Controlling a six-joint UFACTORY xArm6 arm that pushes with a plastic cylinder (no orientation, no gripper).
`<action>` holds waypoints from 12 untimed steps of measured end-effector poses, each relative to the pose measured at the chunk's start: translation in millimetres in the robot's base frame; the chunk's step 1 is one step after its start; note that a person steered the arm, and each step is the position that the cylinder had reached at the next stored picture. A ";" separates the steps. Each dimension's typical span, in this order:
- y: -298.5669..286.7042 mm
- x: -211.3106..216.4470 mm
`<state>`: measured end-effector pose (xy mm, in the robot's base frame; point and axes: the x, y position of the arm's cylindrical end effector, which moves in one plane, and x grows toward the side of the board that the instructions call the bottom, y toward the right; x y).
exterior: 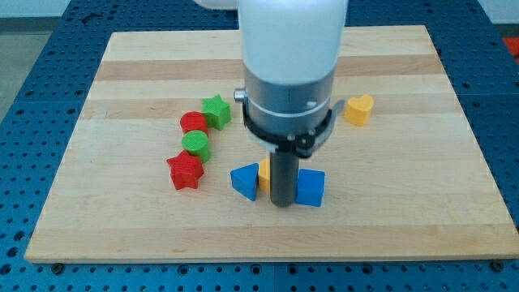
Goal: Push the yellow hexagon closer to yellow heart
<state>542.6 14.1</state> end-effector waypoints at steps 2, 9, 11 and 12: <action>-3.5 -4.7; -74.1 -66.5; -19.2 -101.6; 4.8 -86.9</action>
<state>455.7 18.8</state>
